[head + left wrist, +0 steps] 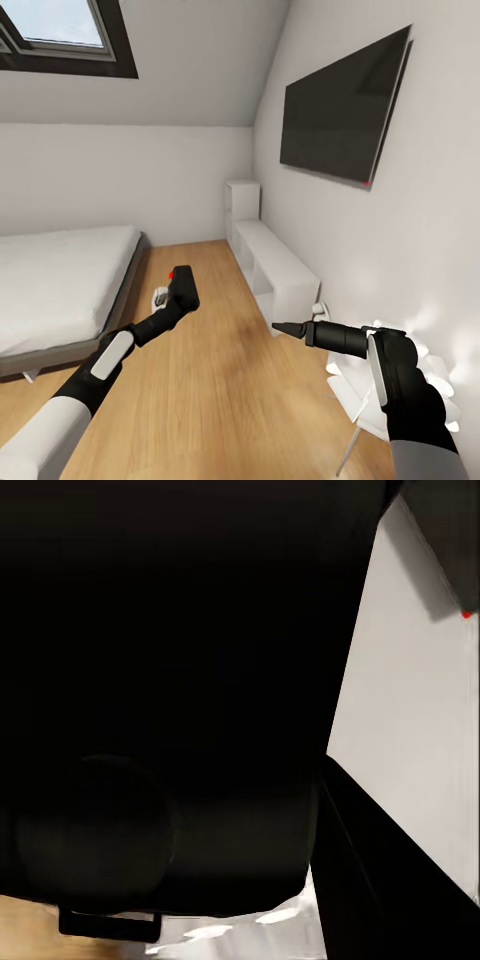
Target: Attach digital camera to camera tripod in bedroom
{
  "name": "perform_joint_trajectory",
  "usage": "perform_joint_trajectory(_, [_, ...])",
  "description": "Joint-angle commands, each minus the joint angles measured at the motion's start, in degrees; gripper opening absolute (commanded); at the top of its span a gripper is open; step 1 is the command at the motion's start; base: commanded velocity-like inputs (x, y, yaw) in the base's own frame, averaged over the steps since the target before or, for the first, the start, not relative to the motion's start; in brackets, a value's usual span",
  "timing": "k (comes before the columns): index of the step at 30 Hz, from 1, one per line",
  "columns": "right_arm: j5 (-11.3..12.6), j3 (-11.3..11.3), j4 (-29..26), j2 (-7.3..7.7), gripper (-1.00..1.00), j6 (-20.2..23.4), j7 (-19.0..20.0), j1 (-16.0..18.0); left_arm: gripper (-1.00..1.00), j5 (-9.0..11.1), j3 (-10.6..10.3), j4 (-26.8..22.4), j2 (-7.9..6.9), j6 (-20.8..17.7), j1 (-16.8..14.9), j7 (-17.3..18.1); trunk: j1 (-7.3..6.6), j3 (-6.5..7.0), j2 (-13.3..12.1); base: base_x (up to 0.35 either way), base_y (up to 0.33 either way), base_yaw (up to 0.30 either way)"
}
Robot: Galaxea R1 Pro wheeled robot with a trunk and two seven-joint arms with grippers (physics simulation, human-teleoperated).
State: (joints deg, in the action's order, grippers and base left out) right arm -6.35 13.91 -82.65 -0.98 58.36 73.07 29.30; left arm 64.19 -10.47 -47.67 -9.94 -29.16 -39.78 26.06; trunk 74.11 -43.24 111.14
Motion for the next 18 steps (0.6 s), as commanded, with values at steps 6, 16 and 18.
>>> perform_joint_trajectory(6, [-0.60, 0.16, -0.03, -0.07, 1.00, 0.37, 0.58, 0.05, -1.00, -0.38, -0.20, 0.41, -0.64, -0.07, -0.04, 11.12, -1.33, 1.02, -2.40, 0.000, 0.000, 0.000])
perform_joint_trajectory(16, [-0.59, 0.16, -0.05, -0.07, 1.00, 0.19, 0.58, 0.06, -1.00, -1.20, -0.25, 4.62, -1.12, -0.02, -0.04, 22.49, -3.53, 2.82, -6.41, 0.000, 0.000, 0.000])
perform_joint_trajectory(18, [-0.59, 0.16, -0.06, -0.07, 1.00, 0.19, 0.60, 0.05, -1.00, -1.19, -0.25, 4.76, -1.13, -0.02, -0.04, 22.73, -3.97, 3.18, -7.21, 0.000, 0.000, 0.000])
